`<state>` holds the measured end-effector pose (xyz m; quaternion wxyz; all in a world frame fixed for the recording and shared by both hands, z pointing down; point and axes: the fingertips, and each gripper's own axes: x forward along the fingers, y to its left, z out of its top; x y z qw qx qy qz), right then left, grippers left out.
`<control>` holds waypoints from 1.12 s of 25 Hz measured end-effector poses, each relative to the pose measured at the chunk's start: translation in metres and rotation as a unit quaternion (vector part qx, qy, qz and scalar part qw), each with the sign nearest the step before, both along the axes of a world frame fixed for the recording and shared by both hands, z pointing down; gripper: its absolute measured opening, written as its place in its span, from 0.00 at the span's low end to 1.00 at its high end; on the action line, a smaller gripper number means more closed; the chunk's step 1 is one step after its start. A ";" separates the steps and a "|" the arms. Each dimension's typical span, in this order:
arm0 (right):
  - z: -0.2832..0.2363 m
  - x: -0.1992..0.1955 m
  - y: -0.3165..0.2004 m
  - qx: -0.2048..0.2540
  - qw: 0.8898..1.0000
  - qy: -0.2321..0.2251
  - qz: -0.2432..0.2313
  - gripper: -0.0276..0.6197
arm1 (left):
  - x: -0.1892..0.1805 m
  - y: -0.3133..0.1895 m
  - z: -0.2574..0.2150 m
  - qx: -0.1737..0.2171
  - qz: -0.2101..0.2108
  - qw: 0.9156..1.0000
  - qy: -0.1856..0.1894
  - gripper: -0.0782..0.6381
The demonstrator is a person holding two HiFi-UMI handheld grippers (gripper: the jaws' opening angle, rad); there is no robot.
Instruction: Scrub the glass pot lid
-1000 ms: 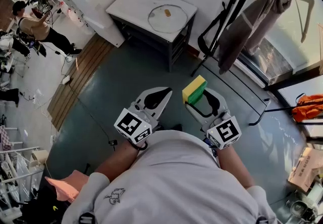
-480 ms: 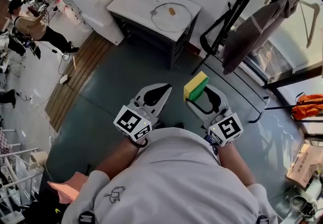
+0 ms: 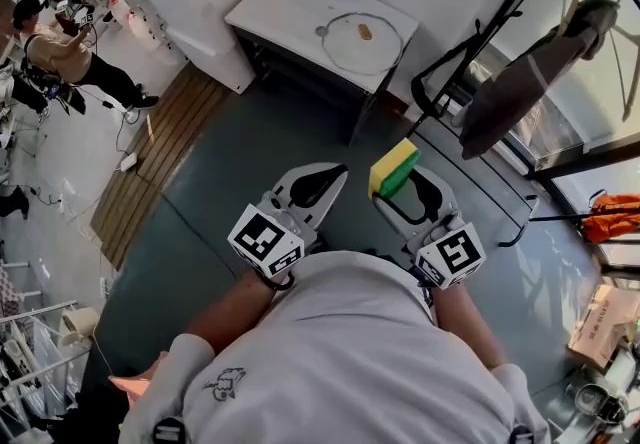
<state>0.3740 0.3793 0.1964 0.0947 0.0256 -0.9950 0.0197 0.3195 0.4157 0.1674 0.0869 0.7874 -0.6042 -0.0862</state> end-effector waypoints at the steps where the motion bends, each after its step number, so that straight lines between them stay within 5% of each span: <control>1: 0.000 -0.008 0.002 0.000 1.000 0.001 0.000 0.50 | -0.007 0.002 0.000 -0.001 0.001 1.000 0.001 0.11; 15: 0.033 -0.088 -0.021 -0.035 0.999 0.012 -0.021 0.50 | -0.091 -0.007 0.026 -0.030 -0.035 0.999 0.007 0.11; 28: 0.065 -0.156 -0.150 -0.057 0.997 0.026 -0.037 0.50 | -0.157 -0.132 0.054 -0.057 -0.045 0.997 0.011 0.11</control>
